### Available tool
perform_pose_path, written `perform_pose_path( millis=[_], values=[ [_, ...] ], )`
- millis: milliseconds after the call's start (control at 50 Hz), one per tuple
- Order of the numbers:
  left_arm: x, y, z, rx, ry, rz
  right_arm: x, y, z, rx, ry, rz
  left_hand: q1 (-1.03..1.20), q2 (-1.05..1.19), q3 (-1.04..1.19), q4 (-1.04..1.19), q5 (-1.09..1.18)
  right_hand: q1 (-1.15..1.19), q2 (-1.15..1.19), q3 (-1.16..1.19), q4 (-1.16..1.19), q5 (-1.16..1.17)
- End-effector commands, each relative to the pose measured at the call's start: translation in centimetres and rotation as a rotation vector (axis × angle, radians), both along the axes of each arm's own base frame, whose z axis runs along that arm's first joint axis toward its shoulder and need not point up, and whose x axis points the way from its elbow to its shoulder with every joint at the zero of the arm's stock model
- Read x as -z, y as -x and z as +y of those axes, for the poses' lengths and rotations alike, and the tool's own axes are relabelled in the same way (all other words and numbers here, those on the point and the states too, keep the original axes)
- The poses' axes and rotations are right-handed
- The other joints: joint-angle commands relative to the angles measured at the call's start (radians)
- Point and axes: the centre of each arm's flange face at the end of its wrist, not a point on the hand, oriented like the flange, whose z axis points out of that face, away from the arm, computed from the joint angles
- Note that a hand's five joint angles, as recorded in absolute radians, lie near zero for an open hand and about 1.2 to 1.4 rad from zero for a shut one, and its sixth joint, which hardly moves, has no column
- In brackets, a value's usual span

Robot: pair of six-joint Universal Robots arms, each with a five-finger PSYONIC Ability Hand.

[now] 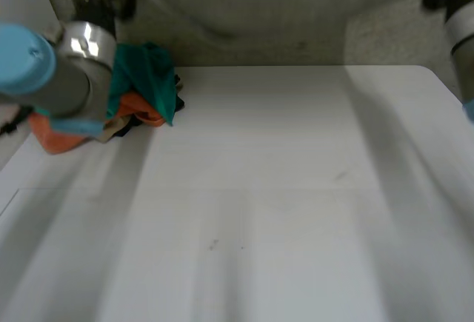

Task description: Fold the laundry.

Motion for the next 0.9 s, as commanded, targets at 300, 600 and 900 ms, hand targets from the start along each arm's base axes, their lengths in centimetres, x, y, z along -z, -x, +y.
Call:
perform_pose_path(
  millis=[300,600,900],
  values=[
    [15.2,-4.4,12.1,-0.028,-0.754,-0.385,18.6,0.8,9.8,-0.069,-0.830,0.237,-0.457,-0.512,-0.505,-0.517,-0.445,0.267,0.215,0.206,0.200,0.202],
    [13.5,-6.5,11.5,-0.060,-0.724,-0.366,17.8,1.4,10.8,-0.074,-0.813,0.223,-0.440,-0.495,-0.487,-0.499,-0.427,0.267,0.215,0.206,0.200,0.202],
    [10.2,-6.9,12.4,-0.049,-0.652,-0.338,13.4,1.9,11.2,-0.050,-0.718,0.257,0.255,0.200,0.208,0.196,0.268,0.267,0.215,0.206,0.200,0.202]
  ],
)
